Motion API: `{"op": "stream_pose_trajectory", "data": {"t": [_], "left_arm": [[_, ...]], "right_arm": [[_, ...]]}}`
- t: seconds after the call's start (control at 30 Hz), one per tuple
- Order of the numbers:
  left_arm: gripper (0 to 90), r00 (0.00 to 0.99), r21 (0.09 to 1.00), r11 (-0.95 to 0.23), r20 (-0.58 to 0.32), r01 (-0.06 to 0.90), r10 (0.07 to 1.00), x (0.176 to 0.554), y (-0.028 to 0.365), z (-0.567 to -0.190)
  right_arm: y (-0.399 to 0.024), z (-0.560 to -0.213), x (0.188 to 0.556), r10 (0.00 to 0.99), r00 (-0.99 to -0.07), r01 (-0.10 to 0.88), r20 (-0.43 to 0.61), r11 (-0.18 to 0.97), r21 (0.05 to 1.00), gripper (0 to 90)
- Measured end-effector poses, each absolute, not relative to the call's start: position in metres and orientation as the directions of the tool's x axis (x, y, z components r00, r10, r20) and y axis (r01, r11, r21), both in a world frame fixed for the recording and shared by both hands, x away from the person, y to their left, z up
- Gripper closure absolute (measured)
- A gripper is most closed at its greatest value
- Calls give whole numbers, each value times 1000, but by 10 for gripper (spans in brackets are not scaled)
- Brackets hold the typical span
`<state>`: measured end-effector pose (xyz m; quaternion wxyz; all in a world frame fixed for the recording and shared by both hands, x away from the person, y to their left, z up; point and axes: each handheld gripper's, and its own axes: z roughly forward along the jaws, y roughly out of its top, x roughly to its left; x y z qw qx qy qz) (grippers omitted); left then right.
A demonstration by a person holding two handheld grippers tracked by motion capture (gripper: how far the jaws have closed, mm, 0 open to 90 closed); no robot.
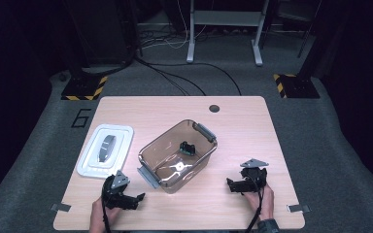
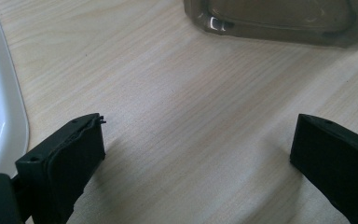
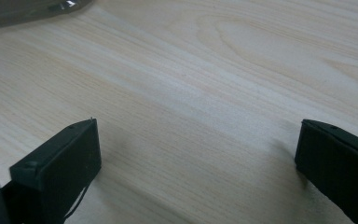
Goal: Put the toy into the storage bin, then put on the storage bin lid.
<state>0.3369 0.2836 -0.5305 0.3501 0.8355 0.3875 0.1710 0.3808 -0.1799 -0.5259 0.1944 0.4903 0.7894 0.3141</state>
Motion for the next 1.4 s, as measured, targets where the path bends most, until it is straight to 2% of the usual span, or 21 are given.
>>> {"op": "stream_pose_trajectory", "data": {"t": [0.27, 0.37, 0.43, 0.53, 0.67, 0.77, 0.9, 1.3, 1.4], "left_arm": [[25, 636, 719, -447, 9, 532, 772, 337, 283, -531], [25, 602, 721, -417, 0, 553, 799, 333, 279, -531], [26, 623, 717, -438, 6, 543, 782, 332, 277, -530], [25, 658, 689, -512, 68, 512, 750, 329, 273, -525], [0, 655, 679, -515, 67, 522, 753, 330, 271, -525], [0, 636, 697, -489, 62, 524, 769, 331, 276, -523], [1, 597, 738, -404, 3, 540, 802, 333, 289, -514], [8, 464, 783, -284, -6, 553, 886, 348, 325, -489], [9, 450, 799, -245, -36, 549, 893, 356, 336, -487]], "right_arm": [[-180, -528, 380, 905, -426, 638, 2, 299, 709, 0], [-181, -529, 378, 904, -428, 633, 0, 300, 714, 0], [-181, -529, 377, 904, -427, 632, 0, 298, 716, 0], [-180, -529, 377, 905, -426, 632, 0, 297, 716, 0], [-180, -529, 377, 905, -425, 633, 0, 297, 715, 0], [-180, -529, 377, 906, -424, 632, 0, 296, 716, 0], [-181, -529, 377, 901, -433, 628, -1, 302, 717, 6], [-181, -529, 377, 897, -442, 619, -9, 312, 721, 20], [-181, -529, 377, 896, -444, 619, -6, 312, 721, 24]]}}
